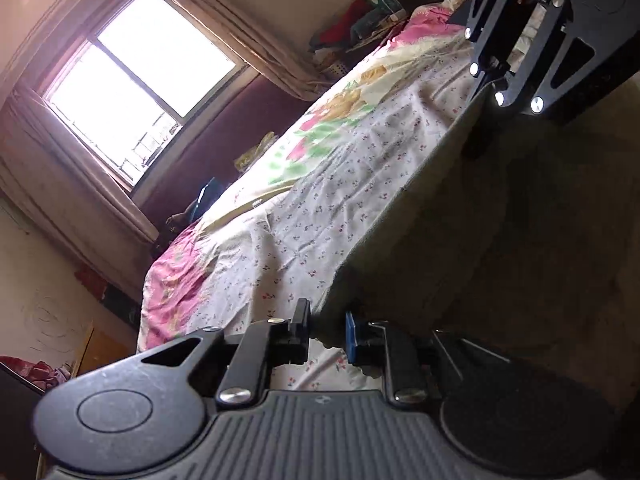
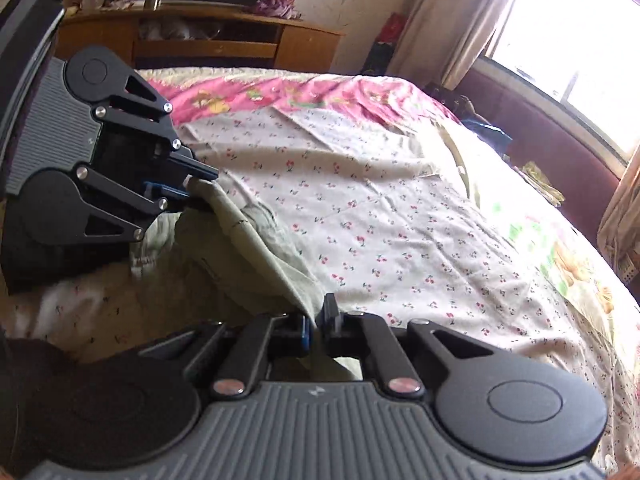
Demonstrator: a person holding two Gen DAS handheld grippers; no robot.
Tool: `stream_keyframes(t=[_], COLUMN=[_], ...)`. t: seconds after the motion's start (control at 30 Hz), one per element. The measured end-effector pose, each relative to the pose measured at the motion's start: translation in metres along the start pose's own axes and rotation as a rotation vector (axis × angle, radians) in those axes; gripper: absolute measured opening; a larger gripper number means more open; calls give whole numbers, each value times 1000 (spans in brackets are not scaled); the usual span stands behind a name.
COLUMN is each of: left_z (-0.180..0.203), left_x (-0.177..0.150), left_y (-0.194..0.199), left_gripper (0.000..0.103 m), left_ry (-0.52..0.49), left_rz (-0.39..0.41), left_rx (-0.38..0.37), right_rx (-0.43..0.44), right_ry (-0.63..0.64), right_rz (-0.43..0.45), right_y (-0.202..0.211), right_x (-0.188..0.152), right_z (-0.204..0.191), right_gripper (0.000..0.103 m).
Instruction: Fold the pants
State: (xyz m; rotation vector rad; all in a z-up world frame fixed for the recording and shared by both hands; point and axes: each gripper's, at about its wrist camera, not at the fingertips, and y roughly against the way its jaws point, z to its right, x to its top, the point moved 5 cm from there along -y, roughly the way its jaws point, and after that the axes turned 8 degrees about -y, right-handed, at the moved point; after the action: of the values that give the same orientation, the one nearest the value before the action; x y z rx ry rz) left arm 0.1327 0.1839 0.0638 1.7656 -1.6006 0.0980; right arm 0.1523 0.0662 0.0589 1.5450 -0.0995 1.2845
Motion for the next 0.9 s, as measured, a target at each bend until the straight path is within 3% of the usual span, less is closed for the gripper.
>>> stream_keyframes(t=[0.1, 0.17, 0.23, 0.33, 0.47, 0.57, 0.7, 0.77, 0.9], left_z=[-33, -31, -7, 36, 57, 60, 56, 55, 55], left_x=[10, -4, -32, -76, -91, -89, -85, -87, -100], left_y=[20, 27, 19, 14, 31, 38, 39, 40, 43], left_gripper=[31, 30, 30, 30, 31, 31, 31, 31, 31], left_ry=[41, 67, 74, 101, 144, 189, 235, 238, 271], left_rz=[61, 53, -27, -152, -178, -164, -133, -128, -142], left_rx=[104, 106, 54, -42, -79, -90, -105, -102, -110], right_rx=[-51, -65, -26, 94, 57, 75, 142, 190, 128], right_ry=[-16, 2, 7, -49, 99, 66, -41, -123, -267], right_rz=[109, 150, 86, -93, -156, -129, -42, -24, -56], right_y=[33, 44, 32, -12, -37, -29, -20, -26, -62], right_x=[21, 17, -5, -60, -101, -91, -60, -47, -36], right_z=[0, -10, -28, -66, -103, -98, -89, -87, -72], right_gripper=[5, 8, 13, 10, 12, 19, 51, 53, 57])
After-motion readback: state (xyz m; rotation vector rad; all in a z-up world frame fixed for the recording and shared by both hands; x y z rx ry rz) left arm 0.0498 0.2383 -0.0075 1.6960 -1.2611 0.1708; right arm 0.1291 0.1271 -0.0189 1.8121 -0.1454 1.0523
